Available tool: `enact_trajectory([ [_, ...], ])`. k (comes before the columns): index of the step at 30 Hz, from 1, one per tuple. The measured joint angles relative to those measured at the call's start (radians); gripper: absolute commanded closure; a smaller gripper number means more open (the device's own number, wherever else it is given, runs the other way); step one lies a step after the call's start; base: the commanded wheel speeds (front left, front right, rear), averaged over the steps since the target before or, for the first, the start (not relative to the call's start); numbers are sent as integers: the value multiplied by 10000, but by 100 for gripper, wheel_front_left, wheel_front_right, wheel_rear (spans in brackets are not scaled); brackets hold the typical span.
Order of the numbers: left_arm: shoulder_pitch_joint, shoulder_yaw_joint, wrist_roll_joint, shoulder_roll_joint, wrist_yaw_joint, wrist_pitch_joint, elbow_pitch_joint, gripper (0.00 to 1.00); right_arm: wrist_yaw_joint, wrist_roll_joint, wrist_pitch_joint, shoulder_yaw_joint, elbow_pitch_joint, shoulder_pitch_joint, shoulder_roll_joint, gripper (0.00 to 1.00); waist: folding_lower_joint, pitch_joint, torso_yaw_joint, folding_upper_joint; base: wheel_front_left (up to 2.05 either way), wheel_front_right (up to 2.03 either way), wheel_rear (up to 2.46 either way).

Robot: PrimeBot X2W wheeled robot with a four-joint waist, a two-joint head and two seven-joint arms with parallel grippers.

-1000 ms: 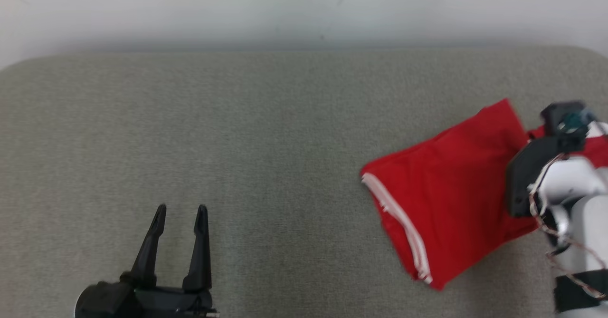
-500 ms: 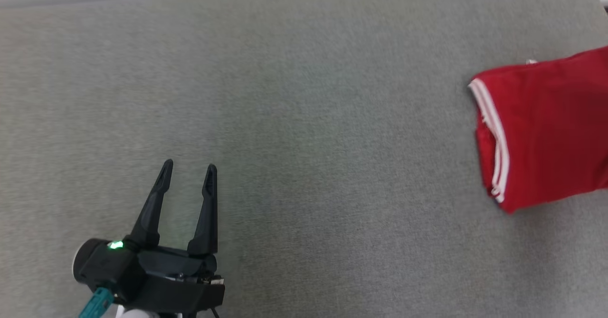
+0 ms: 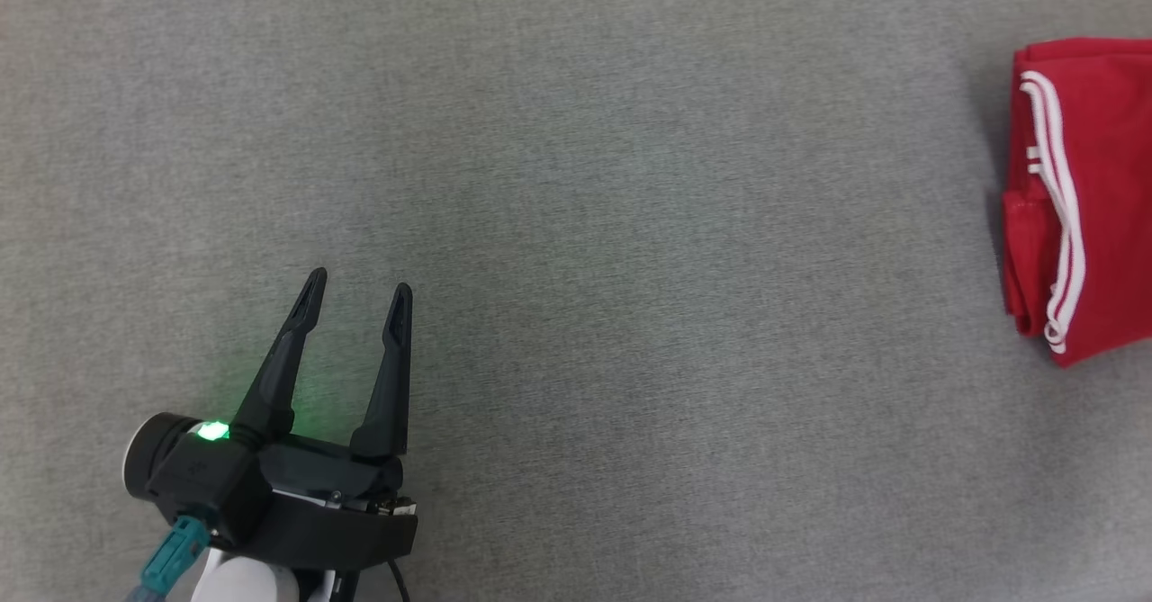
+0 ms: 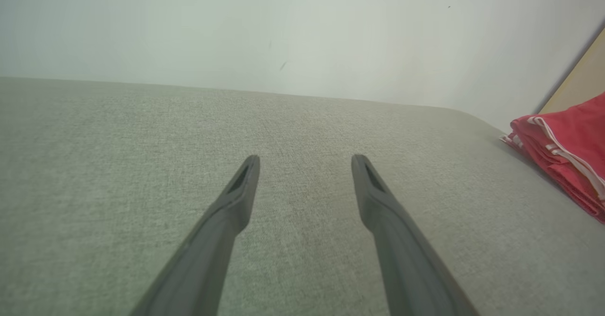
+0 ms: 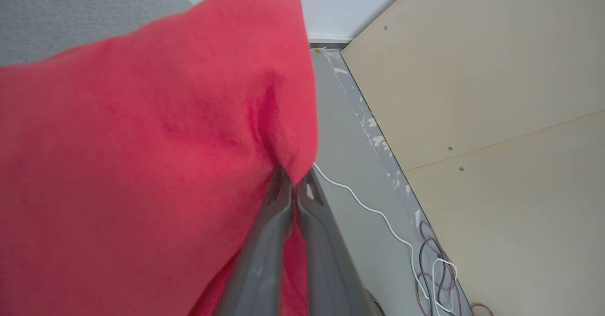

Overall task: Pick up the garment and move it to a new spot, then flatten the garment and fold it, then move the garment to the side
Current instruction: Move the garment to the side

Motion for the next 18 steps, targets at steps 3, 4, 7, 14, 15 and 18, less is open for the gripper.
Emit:
enact_trajectory([
  [3,2,-12,-4,31,0,0,36,0,0,-466,-257,-251,215,-88,153,100,-1,67,135,-1,0,0,0],
  [4,7,4,-4,36,0,-2,44,0,0,-581,-389,-288,261,-95,207,74,-1,62,170,0,0,0,0],
  [7,12,98,0,31,0,0,50,0,0,-732,-662,-364,431,-92,399,0,-1,-38,207,-1,0,0,0],
  [14,232,113,-4,-71,0,-2,-35,0,0,-966,-1214,-324,577,222,777,0,-3,-537,146,-2,0,0,0],
  [15,277,136,-52,-105,0,0,-69,0,0,-940,-1264,-280,579,300,811,0,-3,-631,137,-3,0,0,0],
  [18,500,272,-104,-190,0,0,-217,0,0,-608,-1586,-90,518,631,932,0,-3,-960,121,-2,0,0,0],
])
